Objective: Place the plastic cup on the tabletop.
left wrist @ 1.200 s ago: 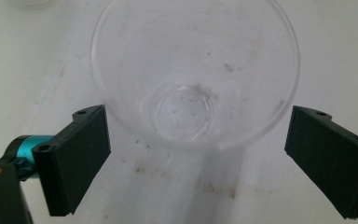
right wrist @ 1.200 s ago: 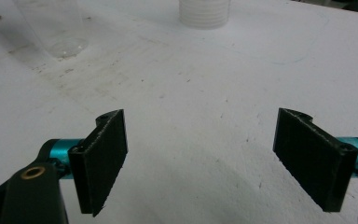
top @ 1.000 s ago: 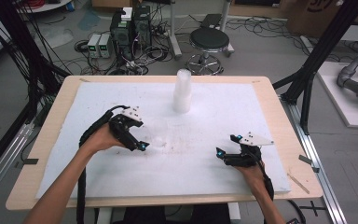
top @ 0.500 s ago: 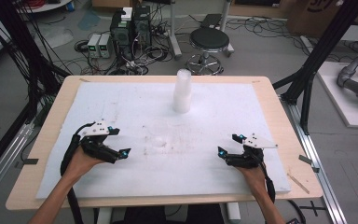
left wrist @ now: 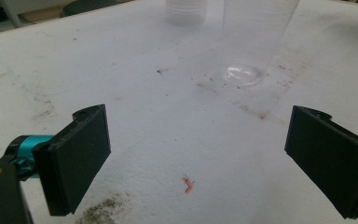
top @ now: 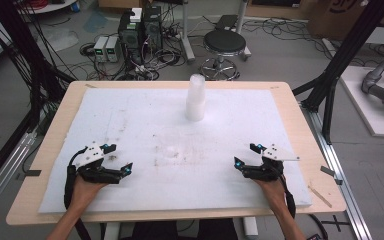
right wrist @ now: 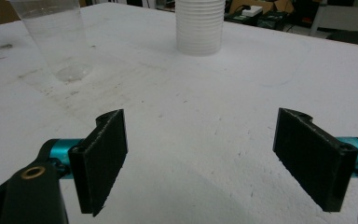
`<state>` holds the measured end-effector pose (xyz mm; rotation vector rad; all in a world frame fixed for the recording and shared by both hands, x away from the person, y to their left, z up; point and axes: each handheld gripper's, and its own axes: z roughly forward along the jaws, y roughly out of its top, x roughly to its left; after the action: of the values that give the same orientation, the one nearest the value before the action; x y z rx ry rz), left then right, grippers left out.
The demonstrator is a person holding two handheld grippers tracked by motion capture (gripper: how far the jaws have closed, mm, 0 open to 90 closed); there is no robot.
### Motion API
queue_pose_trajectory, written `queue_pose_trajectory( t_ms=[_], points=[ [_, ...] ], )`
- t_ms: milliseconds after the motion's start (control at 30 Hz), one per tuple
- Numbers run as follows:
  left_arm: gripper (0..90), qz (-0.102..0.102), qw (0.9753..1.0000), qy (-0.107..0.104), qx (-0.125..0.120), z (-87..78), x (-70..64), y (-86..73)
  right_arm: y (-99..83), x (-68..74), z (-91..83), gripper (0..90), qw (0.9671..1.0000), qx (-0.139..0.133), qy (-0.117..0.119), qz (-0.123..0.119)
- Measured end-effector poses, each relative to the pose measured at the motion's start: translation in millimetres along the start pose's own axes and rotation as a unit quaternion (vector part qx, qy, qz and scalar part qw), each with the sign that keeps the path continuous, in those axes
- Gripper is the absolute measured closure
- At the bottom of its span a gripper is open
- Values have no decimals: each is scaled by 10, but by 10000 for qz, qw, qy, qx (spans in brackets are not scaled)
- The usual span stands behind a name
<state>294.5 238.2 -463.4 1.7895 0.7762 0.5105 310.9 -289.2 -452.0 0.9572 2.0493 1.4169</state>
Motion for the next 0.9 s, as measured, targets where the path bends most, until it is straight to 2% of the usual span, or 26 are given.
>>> queue_pose_trajectory(
  t_ms=[133, 333, 533, 900],
  points=[
    [67, -53, 9999, 110, -53, -24, -5, -19, 4, -10, 10, 173, 10000, 38, 10, 10],
    [67, 57, 9997, 208, -115, -34, -33, -26, -1, 5, -1, 172, 10000, -10, -7, -6],
    [75, -61, 9995, 227, -199, -52, -14, -36, -2, 3, -2, 172, 10000, -26, -22, -10],
    [75, -104, 9995, 200, -209, -55, 1, -39, -4, 4, -5, 172, 10000, -39, 9, -12]
  ],
)
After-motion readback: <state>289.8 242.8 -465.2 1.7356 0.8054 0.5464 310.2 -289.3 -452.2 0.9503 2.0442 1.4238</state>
